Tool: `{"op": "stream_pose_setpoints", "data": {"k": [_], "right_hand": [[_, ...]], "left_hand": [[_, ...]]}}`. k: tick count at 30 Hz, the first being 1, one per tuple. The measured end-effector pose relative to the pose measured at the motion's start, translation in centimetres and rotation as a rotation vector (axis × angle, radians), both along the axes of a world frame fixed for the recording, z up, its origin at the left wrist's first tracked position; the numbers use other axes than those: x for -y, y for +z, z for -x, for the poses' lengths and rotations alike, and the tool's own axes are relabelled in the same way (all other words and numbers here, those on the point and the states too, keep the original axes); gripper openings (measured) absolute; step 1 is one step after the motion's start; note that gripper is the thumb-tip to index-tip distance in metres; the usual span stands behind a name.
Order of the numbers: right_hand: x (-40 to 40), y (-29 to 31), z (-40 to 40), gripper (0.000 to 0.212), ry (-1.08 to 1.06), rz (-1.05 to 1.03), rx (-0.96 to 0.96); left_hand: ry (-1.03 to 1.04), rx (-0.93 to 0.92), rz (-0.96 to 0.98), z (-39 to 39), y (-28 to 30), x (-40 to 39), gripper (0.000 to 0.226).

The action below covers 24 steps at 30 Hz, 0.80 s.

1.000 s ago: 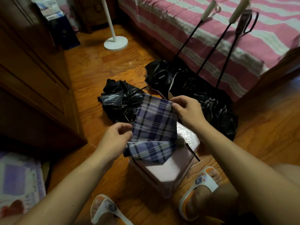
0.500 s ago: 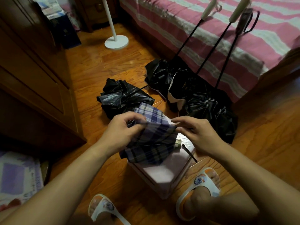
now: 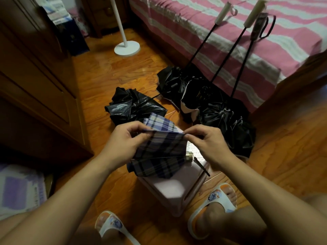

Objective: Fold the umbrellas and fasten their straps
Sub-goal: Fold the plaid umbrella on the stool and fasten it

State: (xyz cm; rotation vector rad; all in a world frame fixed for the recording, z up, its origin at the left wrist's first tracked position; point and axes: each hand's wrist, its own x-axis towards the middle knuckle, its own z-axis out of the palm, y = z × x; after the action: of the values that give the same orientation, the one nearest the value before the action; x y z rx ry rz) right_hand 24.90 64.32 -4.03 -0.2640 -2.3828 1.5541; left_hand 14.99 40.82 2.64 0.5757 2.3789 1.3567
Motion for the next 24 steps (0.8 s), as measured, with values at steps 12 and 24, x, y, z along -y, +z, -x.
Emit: {"op": "stream_pose_setpoints", "data": {"k": [12, 24], "right_hand": [[2.1, -1.6, -2.0, 0.038, -0.011, 0.246, 0.209], [1.8, -0.1, -0.9, 0.034, -0.123, 0.231, 0.016]], "left_hand": [[0.167, 0.073, -0.008, -2.4, 1.1, 0.3, 0.017], [0.188, 0.023, 0.06, -3.1, 3.4, -2.0, 0.016]]}}
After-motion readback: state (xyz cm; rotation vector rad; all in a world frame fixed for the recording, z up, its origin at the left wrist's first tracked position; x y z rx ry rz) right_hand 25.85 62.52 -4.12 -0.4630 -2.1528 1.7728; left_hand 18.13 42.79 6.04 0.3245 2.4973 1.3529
